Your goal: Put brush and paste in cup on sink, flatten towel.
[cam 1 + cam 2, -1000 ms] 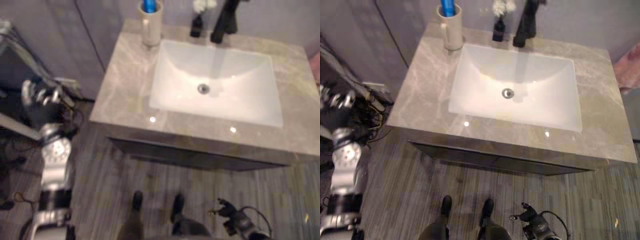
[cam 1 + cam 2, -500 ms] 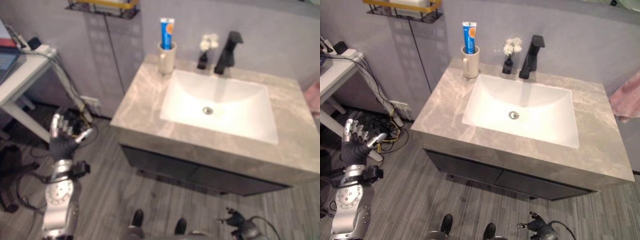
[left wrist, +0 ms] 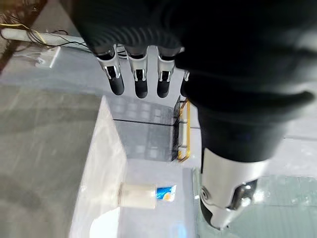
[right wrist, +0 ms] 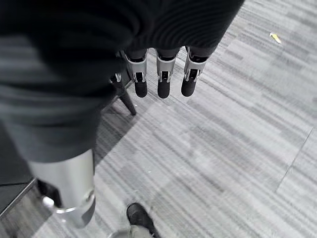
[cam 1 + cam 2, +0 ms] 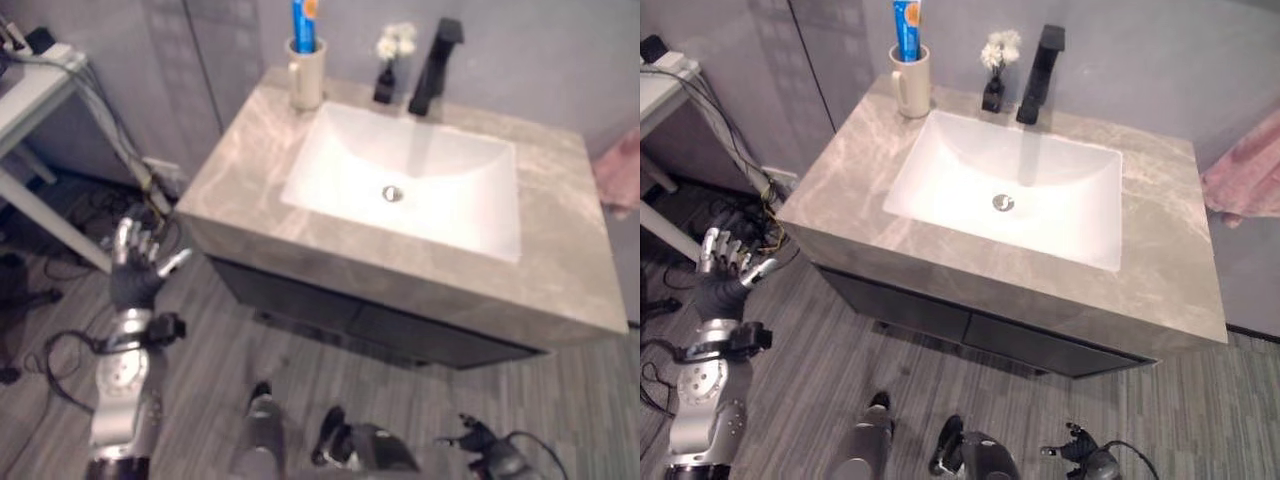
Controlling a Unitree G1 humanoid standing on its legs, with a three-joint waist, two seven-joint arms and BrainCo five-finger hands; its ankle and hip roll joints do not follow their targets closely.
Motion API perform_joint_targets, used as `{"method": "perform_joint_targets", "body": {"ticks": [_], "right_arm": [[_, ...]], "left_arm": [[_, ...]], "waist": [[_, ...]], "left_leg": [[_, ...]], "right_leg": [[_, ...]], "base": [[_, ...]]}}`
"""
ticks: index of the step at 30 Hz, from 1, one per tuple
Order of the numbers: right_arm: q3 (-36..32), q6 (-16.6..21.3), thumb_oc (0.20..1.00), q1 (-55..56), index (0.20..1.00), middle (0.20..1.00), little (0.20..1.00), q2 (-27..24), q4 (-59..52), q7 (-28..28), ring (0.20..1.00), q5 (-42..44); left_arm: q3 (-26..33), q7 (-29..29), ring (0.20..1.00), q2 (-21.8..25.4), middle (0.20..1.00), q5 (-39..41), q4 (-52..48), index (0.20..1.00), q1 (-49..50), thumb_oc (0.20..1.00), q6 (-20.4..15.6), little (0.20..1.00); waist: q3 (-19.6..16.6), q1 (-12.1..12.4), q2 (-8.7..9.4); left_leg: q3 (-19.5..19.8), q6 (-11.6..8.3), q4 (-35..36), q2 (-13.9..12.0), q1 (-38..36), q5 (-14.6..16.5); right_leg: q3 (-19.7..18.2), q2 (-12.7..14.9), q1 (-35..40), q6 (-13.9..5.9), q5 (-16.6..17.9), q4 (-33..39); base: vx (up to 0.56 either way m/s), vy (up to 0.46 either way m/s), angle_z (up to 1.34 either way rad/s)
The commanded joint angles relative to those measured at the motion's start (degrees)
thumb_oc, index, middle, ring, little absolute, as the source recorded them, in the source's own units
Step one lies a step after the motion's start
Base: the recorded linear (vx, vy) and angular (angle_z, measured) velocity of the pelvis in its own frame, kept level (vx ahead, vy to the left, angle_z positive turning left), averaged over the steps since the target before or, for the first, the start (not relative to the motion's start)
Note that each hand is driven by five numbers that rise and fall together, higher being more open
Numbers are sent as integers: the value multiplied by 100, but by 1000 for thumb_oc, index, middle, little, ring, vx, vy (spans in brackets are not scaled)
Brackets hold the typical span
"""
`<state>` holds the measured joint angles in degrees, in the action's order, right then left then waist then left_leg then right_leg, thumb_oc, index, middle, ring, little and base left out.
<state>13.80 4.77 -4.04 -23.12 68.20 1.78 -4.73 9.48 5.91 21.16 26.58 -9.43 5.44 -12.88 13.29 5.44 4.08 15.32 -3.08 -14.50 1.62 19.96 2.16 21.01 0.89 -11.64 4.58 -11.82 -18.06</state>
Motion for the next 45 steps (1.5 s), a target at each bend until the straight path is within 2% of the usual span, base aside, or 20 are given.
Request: {"method": "perform_joint_targets", "body": {"ticks": [1, 2, 4, 7, 9, 11, 14, 17, 21, 24, 26, 32, 34, 35, 36, 37, 40, 43, 44, 45], "right_arm": [[241, 85, 1000, -196, 1000, 1000, 1000, -269, 148, 43, 1000, -239], [245, 84, 1000, -201, 1000, 1000, 1000, -268, 150, 43, 1000, -238], [301, 125, 1000, -401, 1000, 1000, 1000, -214, 132, 33, 1000, -184], [223, 148, 1000, -402, 1000, 1000, 1000, -55, 106, 26, 1000, -94], [227, 146, 1000, -396, 1000, 1000, 1000, -51, 102, 25, 1000, -94], [104, 165, 1000, -179, 1000, 1000, 1000, 9, -27, -26, 1000, -51], [76, 148, 1000, -23, 1000, 1000, 1000, 31, -59, -63, 1000, -53], [19, 61, 1000, 209, 1000, 1000, 1000, 139, 80, -150, 1000, -98], [29, 11, 1000, 280, 1000, 1000, 1000, 198, 152, -229, 1000, -122], [42, -38, 1000, 311, 1000, 1000, 1000, 167, 145, -281, 1000, -143], [48, -50, 1000, 287, 1000, 1000, 1000, 151, 143, -304, 1000, -141], [239, -117, 1000, 82, 1000, 1000, 1000, 31, 35, -389, 1000, -194], [278, -111, 1000, 42, 1000, 1000, 1000, 38, 31, -392, 1000, -209], [335, -110, 1000, -3, 1000, 1000, 1000, 34, 37, -391, 1000, -226], [451, -92, 1000, -66, 1000, 1000, 1000, 1, 35, -415, 1000, -265], [462, -77, 1000, -65, 1000, 1000, 1000, -48, 14, -435, 1000, -288], [416, -44, 1000, -42, 1000, 1000, 1000, -97, -43, -449, 1000, -300], [457, -24, 1000, -38, 1000, 1000, 1000, -61, -36, -392, 1000, -260], [536, -12, 1000, -20, 1000, 1000, 1000, -75, -39, -409, 1000, -324], [523, -5, 1000, 33, 1000, 1000, 1000, -100, -33, -436, 1000, -376]], "left_arm": [[89, -123, 1000, 366, 1000, -257, -525, 1000, 50, 1000, -330, 1000], [93, -123, 1000, 365, 1000, -258, -528, 1000, 51, 1000, -328, 1000], [240, -144, 1000, 376, 1000, -189, -654, 1000, 192, 1000, -359, 1000], [378, -272, 1000, 470, 1000, -114, -871, 1000, 477, 1000, -286, 1000], [384, -275, 1000, 473, 1000, -111, -879, 1000, 489, 1000, -283, 1000], [730, -344, 1000, 678, 1000, -103, -1062, 1000, 824, 1000, -202, 1000], [930, -346, 1000, 758, 1000, 45, -1135, 1000, 928, 1000, -155, 1000], [1339, -319, 1000, 936, 1000, 227, -1145, 1000, 1059, 1000, -53, 1000], [1574, -305, 1000, 1089, 1000, 297, -1091, 1000, 1103, 1000, -32, 1000], [1711, -380, 1000, 1411, 1000, 647, -946, 1000, 1099, 1000, 8, 1000], [1725, -431, 1000, 1588, 1000, 720, -851, 1000, 1071, 1000, 3, 1000], [1705, -614, 1000, 2576, 1000, 1579, 33, 1000, 1041, 1000, 187, 1000], [1742, -631, 1000, 2656, 1000, 1586, 4, 1000, 1094, 1000, 212, 1000], [1748, -691, 1000, 2709, 1000, 1627, -21, 1000, 1154, 1000, 248, 1000], [1729, -773, 1000, 2737, 1000, 1671, -37, 1000, 1270, 1000, 300, 1000], [1717, -832, 1000, 2712, 1000, 1750, -41, 1000, 1266, 1000, 316, 1000], [1752, -882, 1000, 2689, 1000, 1845, -100, 1000, 1341, 1000, 301, 1000], [1695, -869, 1000, 2813, 1000, 1862, -125, 1000, 1335, 1000, 297, 1000], [1696, -890, 1000, 2950, 1000, 1843, -61, 1000, 1286, 1000, 319, 1000], [1657, -919, 1000, 3010, 1000, 1836, -32, 1000, 1256, 1000, 347, 1000]], "waist": [[-120, 139, -226], [-120, 147, -222], [-208, 373, -212], [-347, 521, -164], [-344, 534, -158], [-440, 587, -169], [-542, 615, -157], [-726, 700, -132], [-754, 760, -118], [-781, 754, -79], [-786, 743, -71], [-790, 694, -33], [-758, 739, -29], [-715, 809, -16], [-578, 971, -49], [-546, 962, -83], [-524, 862, -118], [-463, 835, -94], [-388, 798, -89], [-422, 719, -49]], "left_leg": [[83, 79, 1620, 179, 194, -1056], [72, 80, 1659, 170, 175, -1076], [402, 232, 1491, 276, -19, -987], [809, 281, 794, 522, 48, -863], [791, 288, 749, 528, 55, -832], [722, 356, 299, 657, 82, -574], [654, 376, 147, 700, 135, -440], [556, 509, -197, 797, 198, -100], [443, 567, -479, 801, 298, 98], [378, 600, -627, 784, 374, 235], [362, 605, -671, 779, 405, 264], [249, 663, -634, 646, 398, 373], [294, 690, -663, 630, 371, 398], [486, 703, -781, 667, 370, 419], [1199, 639, -1065, 825, 366, 441], [1440, 571, -1001, 862, 283, 424], [1497, 545, -673, 723, 11, 396], [1632, 505, -780, 717, 140, 252], [1679, 454, -613, 671, 161, 108], [1595, 426, -59, 515, 16, -38]], "right_leg": [[-85, -269, 621, -241, -370, 203], [-98, -268, 617, -241, -370, 199], [-339, -329, 694, -297, -520, 55], [-570, -210, 944, -398, -620, 107], [-586, -210, 956, -401, -619, 113], [-669, -85, 1271, -481, -631, 364], [-691, -45, 1406, -528, -625, 585], [-777, 86, 1655, -673, -526, 925], [-830, 140, 1699, -720, -487, 1015], [-867, 165, 1731, -769, -424, 1126], [-877, 165, 1736, -780, -406, 1155], [-1042, 182, 1623, -904, -248, 1190], [-1125, 175, 1583, -910, -215, 1134], [-1212, 157, 1536, -917, -183, 1096], [-1438, 100, 1448, -893, -150, 995], [-1471, 98, 1416, -891, -133, 982], [-1430, 83, 1438, -869, -132, 1026], [-1483, -34, 1293, -810, -187, 853], [-1421, -85, 1159, -746, -294, 667], [-1233, -80, 1097, -696, -412, 605]], "base": [[36, 55, -34], [125, 115, -39], [187, 116, -61], [235, 166, -86], [140, 98, -29], [254, 179, -24], [202, 140, -12], [231, 169, -2], [131, 105, -29], [92, 61, -20], [61, 41, -20], [60, 31, -12], [20, -7, -31], [-31, -44, -41], [-32, -45, -38], [-34, -31, -51], [13, -39, -90], [-74, -82, -8], [-66, -105, -3], [-92, -163, 10]]}}
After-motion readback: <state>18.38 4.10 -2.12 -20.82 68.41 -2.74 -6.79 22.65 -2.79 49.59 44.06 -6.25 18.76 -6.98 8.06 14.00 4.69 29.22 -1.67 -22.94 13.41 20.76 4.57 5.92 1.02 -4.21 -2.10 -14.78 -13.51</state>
